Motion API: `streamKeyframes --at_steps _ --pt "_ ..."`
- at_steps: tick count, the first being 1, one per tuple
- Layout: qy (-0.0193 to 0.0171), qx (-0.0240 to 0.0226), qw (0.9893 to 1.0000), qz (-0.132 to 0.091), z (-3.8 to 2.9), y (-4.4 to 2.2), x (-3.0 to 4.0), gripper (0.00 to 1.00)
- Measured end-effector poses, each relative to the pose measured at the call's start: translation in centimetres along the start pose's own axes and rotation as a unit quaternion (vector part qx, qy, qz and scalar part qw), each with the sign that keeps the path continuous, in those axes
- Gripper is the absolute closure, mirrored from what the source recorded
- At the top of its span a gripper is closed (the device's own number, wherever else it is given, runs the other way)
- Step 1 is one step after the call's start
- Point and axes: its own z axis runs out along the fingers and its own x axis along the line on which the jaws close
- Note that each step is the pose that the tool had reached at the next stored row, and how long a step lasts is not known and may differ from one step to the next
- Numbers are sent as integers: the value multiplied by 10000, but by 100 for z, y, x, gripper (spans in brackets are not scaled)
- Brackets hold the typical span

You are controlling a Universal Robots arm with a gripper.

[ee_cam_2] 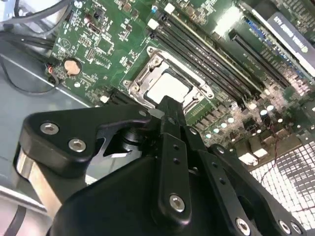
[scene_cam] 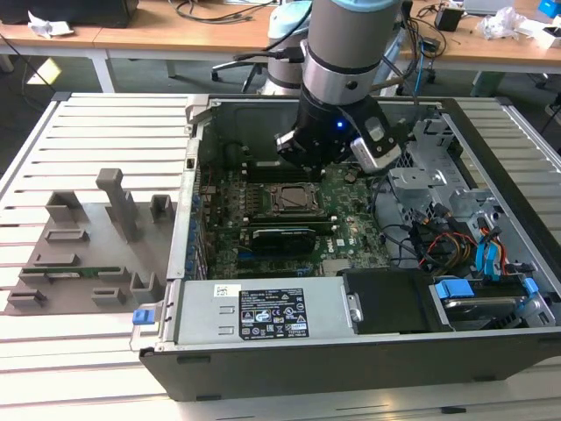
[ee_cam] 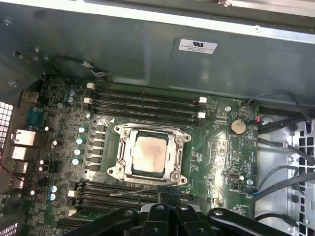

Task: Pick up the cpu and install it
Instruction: 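Install the second cpu locking lever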

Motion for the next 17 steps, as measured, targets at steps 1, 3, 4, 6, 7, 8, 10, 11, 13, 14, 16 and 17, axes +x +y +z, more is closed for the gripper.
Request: streamKeyframes --at_steps 1,3,4,6,7,8,10,11,13,14,16,17 --pt "-6 -53 10000 1 62 -45 7 89" --pt "44 298 9995 -50 163 -71 29 89" --pt "44 297 9995 -53 199 -77 43 89" --pt "45 297 9995 -57 250 -85 63 89" --pt "45 296 9995 -57 268 -87 71 89" --pt "45 297 9995 -57 281 -89 77 89" --pt "46 297 9995 -60 338 -96 120 89" --pt "46 297 9995 -61 371 -96 154 89" --pt "46 297 9995 -60 421 -83 208 89" --pt "46 297 9995 -60 445 -73 229 89" --pt "46 298 9995 -61 492 -58 265 89" --pt "46 297 9995 -60 519 -56 286 89"
